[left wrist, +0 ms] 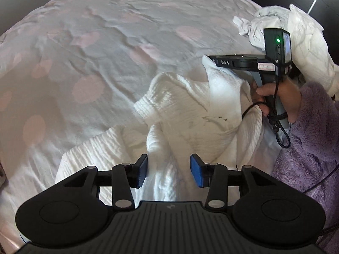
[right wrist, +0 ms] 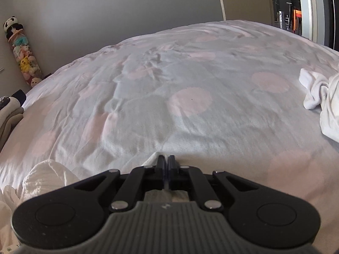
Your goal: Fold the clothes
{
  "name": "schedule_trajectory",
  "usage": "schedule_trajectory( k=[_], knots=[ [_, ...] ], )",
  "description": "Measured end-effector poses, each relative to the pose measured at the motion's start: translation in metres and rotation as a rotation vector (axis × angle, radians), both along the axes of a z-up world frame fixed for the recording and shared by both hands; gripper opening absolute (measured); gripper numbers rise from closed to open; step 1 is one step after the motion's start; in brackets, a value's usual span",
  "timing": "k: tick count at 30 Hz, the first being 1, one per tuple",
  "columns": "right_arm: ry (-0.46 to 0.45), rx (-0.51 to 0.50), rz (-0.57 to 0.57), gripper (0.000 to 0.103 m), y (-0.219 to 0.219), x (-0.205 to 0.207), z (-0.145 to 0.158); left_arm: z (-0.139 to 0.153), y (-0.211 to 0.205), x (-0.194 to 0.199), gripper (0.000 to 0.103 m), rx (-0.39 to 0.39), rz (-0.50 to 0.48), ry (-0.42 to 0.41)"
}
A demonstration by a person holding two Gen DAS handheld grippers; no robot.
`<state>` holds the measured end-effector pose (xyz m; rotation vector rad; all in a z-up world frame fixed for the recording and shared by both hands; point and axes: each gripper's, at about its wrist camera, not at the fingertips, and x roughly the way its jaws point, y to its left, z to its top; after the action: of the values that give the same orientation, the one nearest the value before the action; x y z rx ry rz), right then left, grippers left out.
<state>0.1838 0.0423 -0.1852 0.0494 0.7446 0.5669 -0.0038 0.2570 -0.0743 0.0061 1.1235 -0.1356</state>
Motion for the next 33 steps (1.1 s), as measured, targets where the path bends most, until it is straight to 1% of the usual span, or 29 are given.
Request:
schedule_trajectory(
  k=[1, 2, 3, 5, 7, 8, 10, 13, 15, 16, 17, 18, 20, 22, 26, 30, 33],
  knots=[
    [0.005, 0.008, -0.007, 0.004, -0.005, -0.003, 0.004, 0.001, 0.003, -0.004, 0.041, 0.002, 0.016, -0.029],
    [0.007, 0.016, -0.015, 0.005, -0.010, -0.006, 0.008, 0.002, 0.006, -0.009, 0.041, -0.019, 0.028, -0.061],
    [0.002, 0.022, -0.023, 0.005, -0.016, -0.011, 0.013, 0.004, 0.010, -0.013, 0.041, -0.050, 0.040, -0.092],
    [0.000, 0.030, -0.034, 0.006, -0.026, -0.019, 0.020, 0.007, 0.023, -0.016, 0.041, -0.147, 0.091, -0.131],
    [-0.011, 0.046, -0.043, 0.006, -0.033, -0.023, 0.023, 0.009, 0.037, -0.016, 0.041, -0.215, 0.156, -0.140],
    [-0.020, 0.053, -0.047, 0.006, -0.035, -0.024, 0.024, 0.010, 0.043, -0.015, 0.041, -0.246, 0.196, -0.133],
    [-0.042, 0.054, -0.053, 0.006, -0.036, -0.023, 0.024, 0.009, 0.055, -0.013, 0.041, -0.295, 0.236, -0.110],
    [-0.052, 0.050, -0.050, 0.005, -0.037, -0.023, 0.023, 0.000, 0.064, -0.008, 0.039, -0.309, 0.288, -0.057],
    [-0.053, 0.043, -0.039, 0.005, -0.038, -0.026, 0.026, -0.007, 0.061, -0.004, 0.033, -0.303, 0.284, -0.023],
    [-0.058, 0.043, -0.033, 0.005, -0.038, -0.028, 0.030, -0.008, 0.058, -0.004, 0.031, -0.290, 0.286, -0.018],
    [-0.063, 0.042, -0.028, 0.004, -0.039, -0.030, 0.035, -0.009, 0.054, -0.005, 0.025, -0.273, 0.290, -0.019],
    [-0.070, 0.039, -0.024, 0.004, -0.040, -0.031, 0.041, -0.010, 0.051, -0.006, 0.016, -0.257, 0.294, -0.021],
    [-0.081, 0.037, -0.018, 0.004, -0.044, -0.033, 0.055, -0.011, 0.043, -0.008, 0.007, -0.223, 0.303, -0.023],
    [-0.093, 0.033, -0.019, 0.003, -0.052, -0.036, 0.073, -0.001, 0.040, -0.018, 0.005, -0.224, 0.324, -0.065],
    [-0.154, 0.006, -0.022, 0.002, -0.068, -0.041, 0.115, 0.041, 0.040, -0.049, 0.004, -0.175, 0.365, -0.202],
    [-0.244, -0.010, -0.016, 0.002, -0.077, -0.050, 0.162, 0.089, 0.054, -0.089, 0.004, -0.149, 0.472, -0.373],
    [-0.311, -0.006, 0.008, 0.002, -0.079, -0.064, 0.199, 0.123, 0.061, -0.123, 0.004, -0.128, 0.551, -0.504]
  ],
)
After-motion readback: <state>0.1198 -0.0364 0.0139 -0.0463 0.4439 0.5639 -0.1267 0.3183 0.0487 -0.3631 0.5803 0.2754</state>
